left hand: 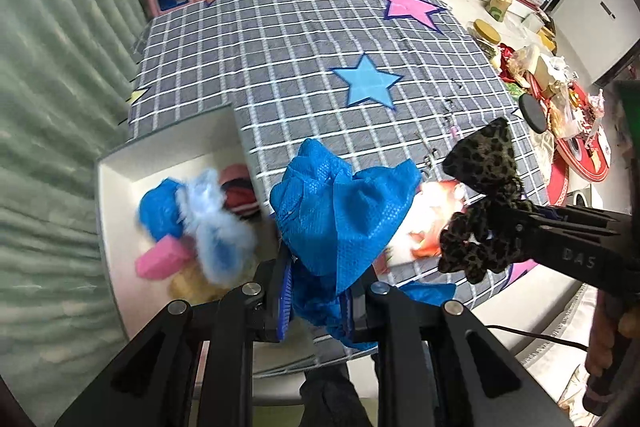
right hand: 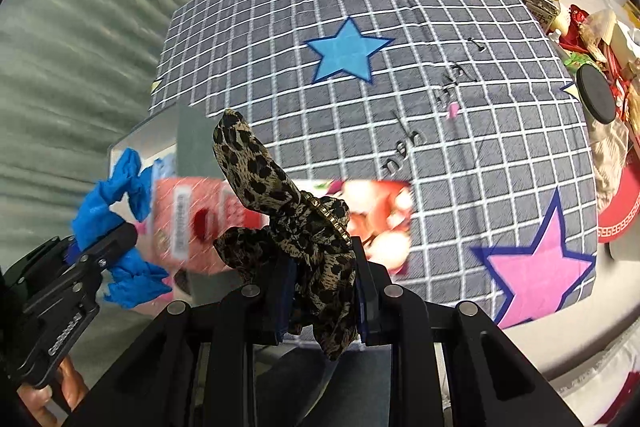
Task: Organize soft objects
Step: 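Carry the leopard-print cloth and blue cloth over the white box with both tools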
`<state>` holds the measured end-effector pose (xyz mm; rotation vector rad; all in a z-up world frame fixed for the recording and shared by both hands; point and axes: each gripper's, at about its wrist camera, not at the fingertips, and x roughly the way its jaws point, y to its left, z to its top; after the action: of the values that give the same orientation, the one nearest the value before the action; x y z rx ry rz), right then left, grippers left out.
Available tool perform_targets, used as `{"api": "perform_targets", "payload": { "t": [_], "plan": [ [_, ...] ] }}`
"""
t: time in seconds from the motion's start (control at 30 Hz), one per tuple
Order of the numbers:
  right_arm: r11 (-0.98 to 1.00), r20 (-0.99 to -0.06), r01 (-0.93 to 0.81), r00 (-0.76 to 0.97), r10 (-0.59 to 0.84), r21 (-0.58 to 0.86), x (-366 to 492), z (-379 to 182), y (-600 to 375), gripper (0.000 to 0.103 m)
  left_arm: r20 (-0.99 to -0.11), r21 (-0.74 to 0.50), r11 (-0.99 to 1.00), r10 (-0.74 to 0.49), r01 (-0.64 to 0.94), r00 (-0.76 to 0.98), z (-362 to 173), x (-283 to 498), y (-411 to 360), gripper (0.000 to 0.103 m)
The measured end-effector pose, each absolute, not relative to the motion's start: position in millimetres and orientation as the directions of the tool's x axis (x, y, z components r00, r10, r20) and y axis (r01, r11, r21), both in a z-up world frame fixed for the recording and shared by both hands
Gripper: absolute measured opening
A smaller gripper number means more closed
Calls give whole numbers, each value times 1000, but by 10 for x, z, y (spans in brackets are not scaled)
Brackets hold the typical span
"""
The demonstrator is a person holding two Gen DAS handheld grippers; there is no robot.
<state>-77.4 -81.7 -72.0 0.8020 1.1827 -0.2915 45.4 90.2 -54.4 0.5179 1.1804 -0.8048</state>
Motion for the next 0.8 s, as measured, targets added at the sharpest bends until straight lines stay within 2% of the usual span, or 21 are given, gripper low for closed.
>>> {"api": "perform_targets", "payload": {
  "t": [0.43, 0.8],
  "plan": [
    [780, -878, 454, 412, 246, 431, -419, -376, -71, 26, -946, -56, 767, -244, 639, 211, -665, 753, 1910, 22],
    [885, -892, 265, 357, 277, 381, 95, -223, 657, 26, -956, -72, 835, -213, 546, 200, -871, 877, 2405, 22]
  ]
}}
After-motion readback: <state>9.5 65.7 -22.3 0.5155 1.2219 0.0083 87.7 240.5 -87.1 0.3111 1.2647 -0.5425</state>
